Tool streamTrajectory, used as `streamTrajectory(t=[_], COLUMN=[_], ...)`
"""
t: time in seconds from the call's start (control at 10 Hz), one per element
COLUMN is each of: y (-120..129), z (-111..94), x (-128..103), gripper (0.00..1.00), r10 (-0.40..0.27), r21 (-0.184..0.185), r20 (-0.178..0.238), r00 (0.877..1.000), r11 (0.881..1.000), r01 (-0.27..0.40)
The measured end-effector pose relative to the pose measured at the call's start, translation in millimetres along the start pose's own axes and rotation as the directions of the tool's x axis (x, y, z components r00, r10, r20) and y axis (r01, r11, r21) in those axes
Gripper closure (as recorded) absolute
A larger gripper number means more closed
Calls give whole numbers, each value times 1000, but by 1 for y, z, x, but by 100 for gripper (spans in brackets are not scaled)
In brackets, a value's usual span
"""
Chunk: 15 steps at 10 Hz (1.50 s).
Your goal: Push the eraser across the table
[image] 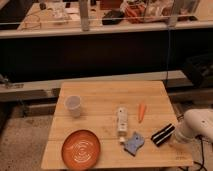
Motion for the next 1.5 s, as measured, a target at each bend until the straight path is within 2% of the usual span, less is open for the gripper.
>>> streamTrajectory(t=[0.5, 0.7, 1.0, 1.5], y=[-13, -26, -30, -30], z=[-4, -7, -2, 0], x=[-16, -31, -47, -73], gripper=[100, 100, 100, 100], r10=[-32, -60, -102, -161], r21=[32, 43, 31, 30], r20=[-8, -15, -21, -2], r00=[999, 998, 995, 987], r11=[999, 997, 994, 986], r01=[32, 61, 103, 161])
